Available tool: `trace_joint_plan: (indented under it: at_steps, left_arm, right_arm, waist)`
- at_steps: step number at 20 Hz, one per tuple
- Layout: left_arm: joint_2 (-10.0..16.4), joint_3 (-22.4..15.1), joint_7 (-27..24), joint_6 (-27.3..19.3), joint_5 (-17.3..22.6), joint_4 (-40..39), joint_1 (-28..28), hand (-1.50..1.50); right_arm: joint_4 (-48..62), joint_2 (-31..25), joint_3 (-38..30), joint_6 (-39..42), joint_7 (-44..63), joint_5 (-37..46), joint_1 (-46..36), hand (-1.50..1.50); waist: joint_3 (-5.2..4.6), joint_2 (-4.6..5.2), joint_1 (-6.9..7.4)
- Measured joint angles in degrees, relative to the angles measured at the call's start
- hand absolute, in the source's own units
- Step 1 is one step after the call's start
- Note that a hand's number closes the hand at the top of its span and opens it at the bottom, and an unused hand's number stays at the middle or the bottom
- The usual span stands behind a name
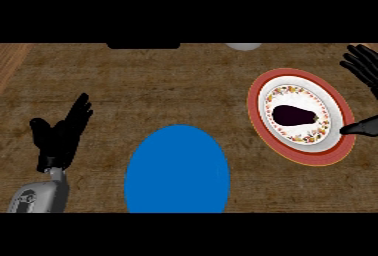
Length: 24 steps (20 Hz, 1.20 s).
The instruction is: Pick the eggplant from the plate and place it in the plate
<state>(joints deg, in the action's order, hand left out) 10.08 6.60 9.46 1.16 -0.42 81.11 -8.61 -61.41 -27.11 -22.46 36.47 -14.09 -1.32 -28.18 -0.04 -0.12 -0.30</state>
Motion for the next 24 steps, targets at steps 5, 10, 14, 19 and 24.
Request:
trace_joint_plan:
  at_steps: [5, 10, 14, 19, 24]
  left_arm:
    - [-0.59, -0.43, -0.04, -0.28, -0.72, 0.10, -0.44, 0.00]
    - [0.29, 0.69, 0.14, 1.16, 0.40, -0.59, -1.35, 0.00]
    - [-0.03, 0.27, 1.70, 0.82, 0.16, 0.47, -1.98, 0.00]
    - [-0.55, -0.19, 1.29, 0.57, -0.36, 0.48, -1.82, 0.00]
    - [-0.54, -0.23, 1.04, 0.68, -0.59, 0.17, -1.89, 0.00]
  right_arm:
    - [5.23, -3.69, -1.30, 3.72, -4.71, -1.23, 0.25, -1.50]
    - [13.27, -7.15, -1.02, 2.42, -9.54, 1.02, -2.20, -1.50]
    - [20.83, -10.64, -0.83, 0.87, -13.24, 2.94, -4.49, -1.50]
    - [26.73, -14.29, 0.18, -0.60, -17.07, 4.77, -5.33, -1.50]
    - [31.56, -16.61, 1.94, -2.63, -20.04, 7.05, -6.74, -1.50]
  waist:
    - [0.05, 0.15, 0.41]
    - [0.07, 0.25, 0.74]
    - [0.11, 0.37, 1.09]
    - [0.13, 0.43, 1.20]
    - [0.14, 0.55, 1.47]
